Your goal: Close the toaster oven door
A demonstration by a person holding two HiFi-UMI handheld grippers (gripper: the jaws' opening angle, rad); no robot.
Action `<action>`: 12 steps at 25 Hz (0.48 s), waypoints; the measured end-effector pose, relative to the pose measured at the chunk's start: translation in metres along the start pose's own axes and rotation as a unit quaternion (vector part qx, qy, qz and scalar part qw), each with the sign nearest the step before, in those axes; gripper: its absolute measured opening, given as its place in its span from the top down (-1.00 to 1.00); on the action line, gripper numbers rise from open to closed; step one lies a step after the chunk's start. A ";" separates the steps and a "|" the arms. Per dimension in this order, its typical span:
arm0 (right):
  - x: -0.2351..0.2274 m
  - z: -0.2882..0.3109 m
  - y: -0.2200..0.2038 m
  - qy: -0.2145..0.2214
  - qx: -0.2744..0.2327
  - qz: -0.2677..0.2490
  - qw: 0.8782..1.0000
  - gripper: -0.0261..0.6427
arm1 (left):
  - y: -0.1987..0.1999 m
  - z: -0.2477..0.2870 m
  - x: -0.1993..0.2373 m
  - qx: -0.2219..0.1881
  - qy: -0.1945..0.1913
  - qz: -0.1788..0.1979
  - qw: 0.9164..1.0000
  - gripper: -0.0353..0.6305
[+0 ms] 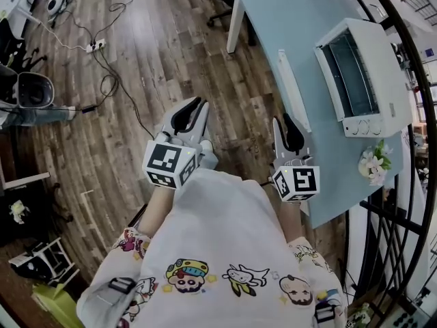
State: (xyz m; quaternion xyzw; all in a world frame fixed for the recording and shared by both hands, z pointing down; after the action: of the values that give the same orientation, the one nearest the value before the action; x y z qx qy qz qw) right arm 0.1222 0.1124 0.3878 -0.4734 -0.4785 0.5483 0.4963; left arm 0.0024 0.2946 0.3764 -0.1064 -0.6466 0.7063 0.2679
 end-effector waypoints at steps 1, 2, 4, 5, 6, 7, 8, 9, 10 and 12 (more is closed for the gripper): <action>0.001 0.006 -0.001 -0.006 0.003 0.001 1.000 0.63 | 0.001 0.004 0.007 0.002 -0.005 0.000 1.000 0.74; 0.001 0.012 -0.003 -0.013 0.005 0.004 1.000 0.62 | 0.002 0.008 0.014 0.004 -0.010 0.000 1.000 0.74; 0.001 0.024 -0.006 -0.029 0.010 0.011 0.999 0.62 | 0.001 0.015 0.027 0.010 -0.022 0.000 1.000 0.73; 0.001 0.029 -0.008 -0.036 0.012 0.012 0.999 0.61 | 0.001 0.018 0.032 0.014 -0.027 0.000 1.000 0.71; 0.001 0.032 -0.009 -0.042 0.014 0.012 0.999 0.60 | 0.000 0.020 0.037 0.016 -0.032 0.001 0.999 0.71; 0.002 0.035 -0.011 -0.049 0.015 0.012 0.999 0.60 | 0.000 0.021 0.041 0.017 -0.036 0.003 0.999 0.71; 0.001 0.038 -0.011 -0.055 0.015 0.012 0.998 0.58 | 0.001 0.023 0.045 0.017 -0.039 0.005 0.999 0.71; 0.001 0.040 -0.012 -0.062 0.014 0.012 0.998 0.57 | 0.001 0.025 0.049 0.015 -0.041 0.006 0.999 0.71; 0.001 0.041 -0.012 -0.068 0.015 0.014 0.998 0.56 | 0.002 0.026 0.053 0.014 -0.042 0.007 0.999 0.71; 0.002 0.041 -0.015 -0.076 0.020 0.019 0.997 0.55 | 0.001 0.027 0.059 0.015 -0.042 0.004 0.999 0.70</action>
State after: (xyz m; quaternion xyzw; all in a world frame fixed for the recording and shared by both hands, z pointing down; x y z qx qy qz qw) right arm 0.0827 0.1125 0.4064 -0.4293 -0.4948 0.6015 0.4572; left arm -0.0606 0.3020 0.3908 -0.0750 -0.6460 0.7210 0.2392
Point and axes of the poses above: the fingertips, and each gripper's own axes: z forward along the fingers, x to its left, y out of its top, the point moved 4 cm from there along -z, backward along the fingers, and after that the axes turned 7 degrees about -x, right-handed, at the moved point
